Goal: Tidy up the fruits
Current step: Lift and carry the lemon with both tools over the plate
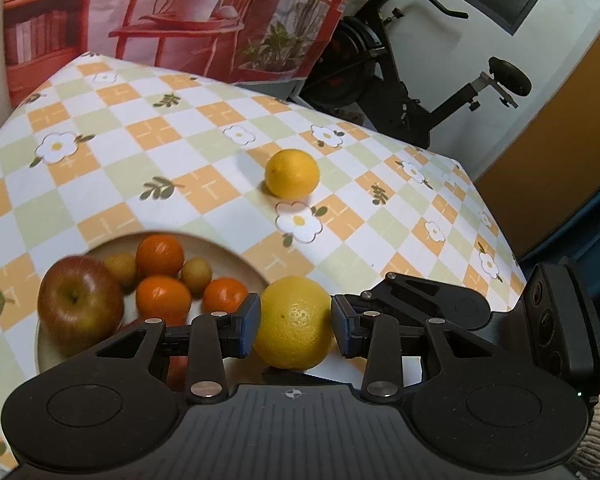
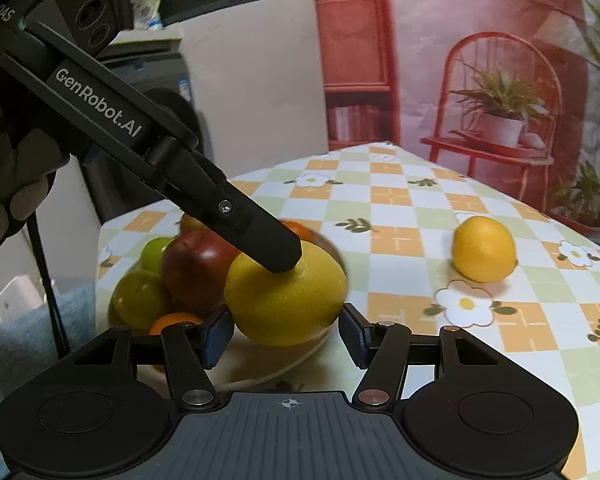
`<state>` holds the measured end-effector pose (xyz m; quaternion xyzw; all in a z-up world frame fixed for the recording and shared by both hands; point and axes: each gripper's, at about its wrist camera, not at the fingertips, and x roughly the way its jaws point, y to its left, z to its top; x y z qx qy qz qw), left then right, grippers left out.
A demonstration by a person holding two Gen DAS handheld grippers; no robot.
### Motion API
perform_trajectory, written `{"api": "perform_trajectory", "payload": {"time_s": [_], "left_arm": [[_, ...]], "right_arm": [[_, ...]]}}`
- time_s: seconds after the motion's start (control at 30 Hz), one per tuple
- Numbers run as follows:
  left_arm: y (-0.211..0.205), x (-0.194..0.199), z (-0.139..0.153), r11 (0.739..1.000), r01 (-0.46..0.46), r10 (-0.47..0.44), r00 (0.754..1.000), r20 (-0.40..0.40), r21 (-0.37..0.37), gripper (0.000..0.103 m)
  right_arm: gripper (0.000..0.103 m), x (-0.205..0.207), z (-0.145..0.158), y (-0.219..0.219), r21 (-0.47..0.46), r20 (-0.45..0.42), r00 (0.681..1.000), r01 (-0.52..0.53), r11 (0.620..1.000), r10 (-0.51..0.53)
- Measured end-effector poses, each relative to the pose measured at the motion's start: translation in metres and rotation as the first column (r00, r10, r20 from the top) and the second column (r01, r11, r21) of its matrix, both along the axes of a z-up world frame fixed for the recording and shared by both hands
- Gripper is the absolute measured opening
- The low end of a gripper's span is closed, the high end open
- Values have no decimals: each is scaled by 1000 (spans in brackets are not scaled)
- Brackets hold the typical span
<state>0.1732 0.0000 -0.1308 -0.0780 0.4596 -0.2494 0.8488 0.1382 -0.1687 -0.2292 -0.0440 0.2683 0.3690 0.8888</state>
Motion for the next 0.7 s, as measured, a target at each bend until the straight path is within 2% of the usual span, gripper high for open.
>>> {"api": "perform_trajectory", "payload": {"time_s": [0.7], "left_arm": [[16, -16, -11, 999, -10, 11, 1000, -25, 35, 41]], "right_arm": [[54, -4, -4, 32, -130, -13, 995, -100, 986, 99]]}}
